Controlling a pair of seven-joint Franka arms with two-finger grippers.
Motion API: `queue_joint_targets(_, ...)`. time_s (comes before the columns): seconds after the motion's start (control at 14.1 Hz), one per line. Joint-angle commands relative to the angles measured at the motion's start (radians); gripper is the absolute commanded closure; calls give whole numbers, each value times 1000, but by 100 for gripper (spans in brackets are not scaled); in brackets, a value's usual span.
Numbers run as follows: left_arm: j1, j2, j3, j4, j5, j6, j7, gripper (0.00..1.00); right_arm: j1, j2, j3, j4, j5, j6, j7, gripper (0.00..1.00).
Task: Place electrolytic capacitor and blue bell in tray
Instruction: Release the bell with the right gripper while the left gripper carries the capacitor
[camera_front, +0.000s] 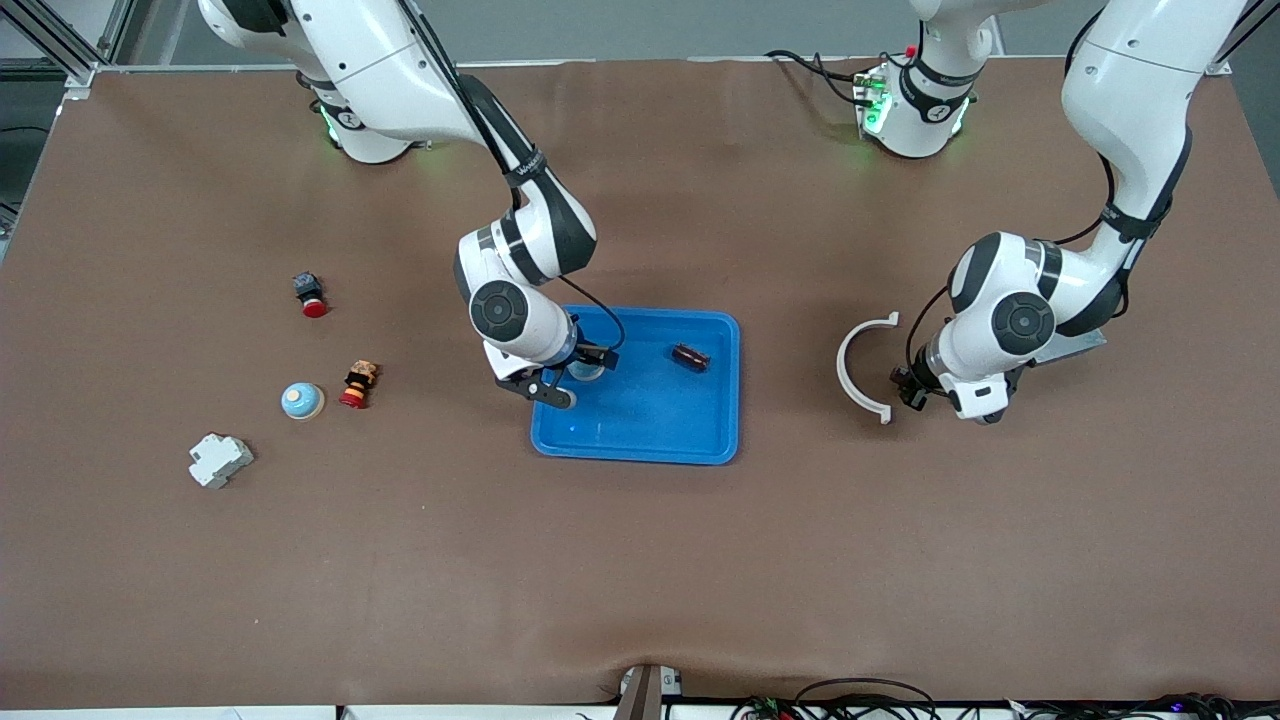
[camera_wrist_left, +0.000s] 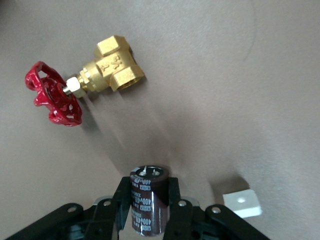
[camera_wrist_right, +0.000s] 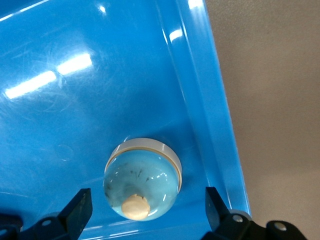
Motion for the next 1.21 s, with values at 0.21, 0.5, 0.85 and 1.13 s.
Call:
queue_joint_targets(0.21,5,-45,-48,43,2,-9,-80,100,-2,-83,-17,3,-16,-110,5,0)
queue_joint_targets(0.5,-7,-36,-97,71,3,-9,-153,100,-14,-209,-61,5,-124,-297,-7,0)
queue_joint_targets(0.85,-50,-29,-119,110,2,-9,-217,100,-89,-365,-61,0,-232,-483,-86,0)
queue_joint_targets(1.13,-157,53,-119,224,2,-9,-375,100,-195,-494,-61,-58,-234,-567,-260,0)
